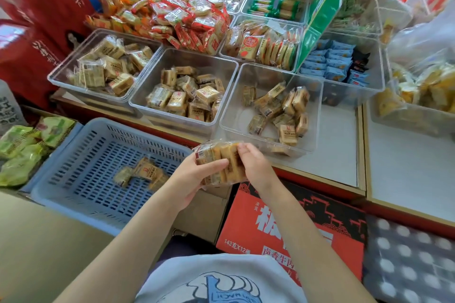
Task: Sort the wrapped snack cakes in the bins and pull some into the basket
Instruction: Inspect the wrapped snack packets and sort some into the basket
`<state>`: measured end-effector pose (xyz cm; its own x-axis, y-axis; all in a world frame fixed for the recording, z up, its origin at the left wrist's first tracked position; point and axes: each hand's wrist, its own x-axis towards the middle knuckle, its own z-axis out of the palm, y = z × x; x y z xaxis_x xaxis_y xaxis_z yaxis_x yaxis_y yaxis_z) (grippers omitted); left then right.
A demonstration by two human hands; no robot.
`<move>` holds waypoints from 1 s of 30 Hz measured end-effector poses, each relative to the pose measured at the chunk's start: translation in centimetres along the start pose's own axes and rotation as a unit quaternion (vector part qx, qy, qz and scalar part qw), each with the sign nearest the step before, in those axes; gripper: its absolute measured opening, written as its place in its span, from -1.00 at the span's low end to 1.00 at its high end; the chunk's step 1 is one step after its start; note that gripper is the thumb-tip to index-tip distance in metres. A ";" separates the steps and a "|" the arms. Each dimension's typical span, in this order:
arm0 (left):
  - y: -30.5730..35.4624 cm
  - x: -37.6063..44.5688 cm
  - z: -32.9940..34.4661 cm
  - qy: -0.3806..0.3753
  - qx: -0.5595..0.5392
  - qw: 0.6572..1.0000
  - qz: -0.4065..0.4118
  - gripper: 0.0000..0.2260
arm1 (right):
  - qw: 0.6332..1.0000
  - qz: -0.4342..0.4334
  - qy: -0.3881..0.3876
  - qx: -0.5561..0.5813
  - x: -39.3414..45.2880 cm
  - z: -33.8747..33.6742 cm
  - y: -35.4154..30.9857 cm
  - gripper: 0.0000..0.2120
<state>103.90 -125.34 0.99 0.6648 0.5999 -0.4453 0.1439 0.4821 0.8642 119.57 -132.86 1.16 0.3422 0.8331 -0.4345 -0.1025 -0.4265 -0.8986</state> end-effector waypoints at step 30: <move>1.0 -0.7 0.7 0.129 0.098 0.986 0.037 -0.95 | 0.992 -0.077 0.000 -0.104 -1.8 -1.3 -1.3 -0.90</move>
<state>104.08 -125.75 2.33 0.4733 0.7841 -0.4015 0.2575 0.3127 0.9143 120.28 -134.26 3.16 0.3383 0.8941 -0.2936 0.1453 -0.3579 -0.9224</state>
